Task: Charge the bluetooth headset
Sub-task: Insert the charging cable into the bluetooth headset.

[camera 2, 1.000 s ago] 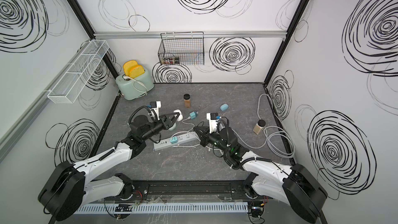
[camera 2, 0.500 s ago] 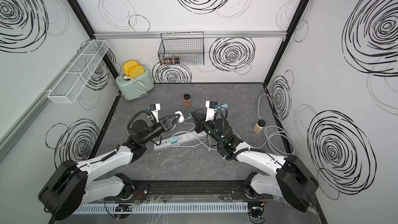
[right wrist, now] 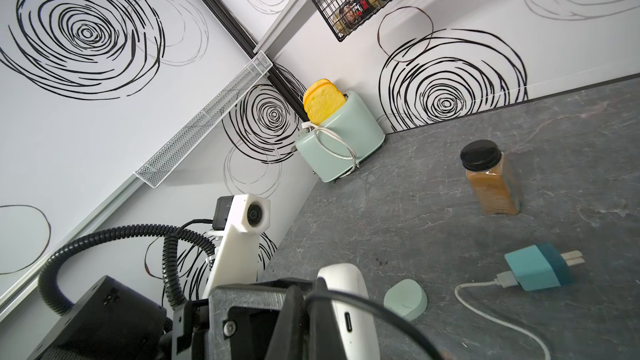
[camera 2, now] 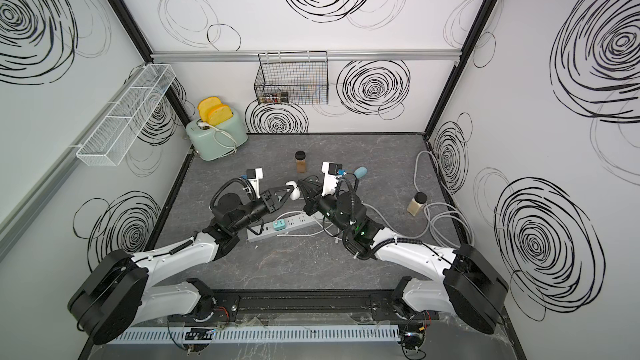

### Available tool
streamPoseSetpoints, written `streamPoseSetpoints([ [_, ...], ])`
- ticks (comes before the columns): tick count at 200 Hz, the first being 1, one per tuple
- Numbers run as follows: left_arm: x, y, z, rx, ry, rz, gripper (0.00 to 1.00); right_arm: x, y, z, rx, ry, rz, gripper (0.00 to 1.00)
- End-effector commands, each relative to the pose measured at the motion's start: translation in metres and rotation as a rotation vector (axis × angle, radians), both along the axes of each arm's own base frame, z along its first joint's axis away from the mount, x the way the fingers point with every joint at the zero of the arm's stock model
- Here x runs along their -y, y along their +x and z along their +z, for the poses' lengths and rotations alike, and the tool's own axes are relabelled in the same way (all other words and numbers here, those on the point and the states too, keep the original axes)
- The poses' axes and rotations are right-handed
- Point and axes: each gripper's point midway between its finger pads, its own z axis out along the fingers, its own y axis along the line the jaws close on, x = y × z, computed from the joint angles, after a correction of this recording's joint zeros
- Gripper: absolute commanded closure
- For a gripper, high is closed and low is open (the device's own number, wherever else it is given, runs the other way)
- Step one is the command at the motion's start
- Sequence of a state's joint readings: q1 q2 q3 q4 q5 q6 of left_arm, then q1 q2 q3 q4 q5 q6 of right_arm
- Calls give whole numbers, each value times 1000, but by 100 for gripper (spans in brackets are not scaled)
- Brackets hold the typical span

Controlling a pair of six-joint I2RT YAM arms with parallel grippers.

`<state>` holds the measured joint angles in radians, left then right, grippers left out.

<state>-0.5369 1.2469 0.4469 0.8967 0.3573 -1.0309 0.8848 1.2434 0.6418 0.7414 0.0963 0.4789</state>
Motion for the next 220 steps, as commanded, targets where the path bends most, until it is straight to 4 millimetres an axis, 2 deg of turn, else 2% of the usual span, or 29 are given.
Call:
streamPoseSetpoints([
  [1, 1, -1, 37, 101, -86, 0, 70, 0, 4, 16, 22, 43, -28, 100],
  [170, 7, -8, 47, 125, -111, -25, 69, -11, 6, 0, 26, 5, -22, 100],
  [220, 10, -10, 55, 138, -112, -43, 68, -15, -1, -7, 65, -19, 25, 99],
])
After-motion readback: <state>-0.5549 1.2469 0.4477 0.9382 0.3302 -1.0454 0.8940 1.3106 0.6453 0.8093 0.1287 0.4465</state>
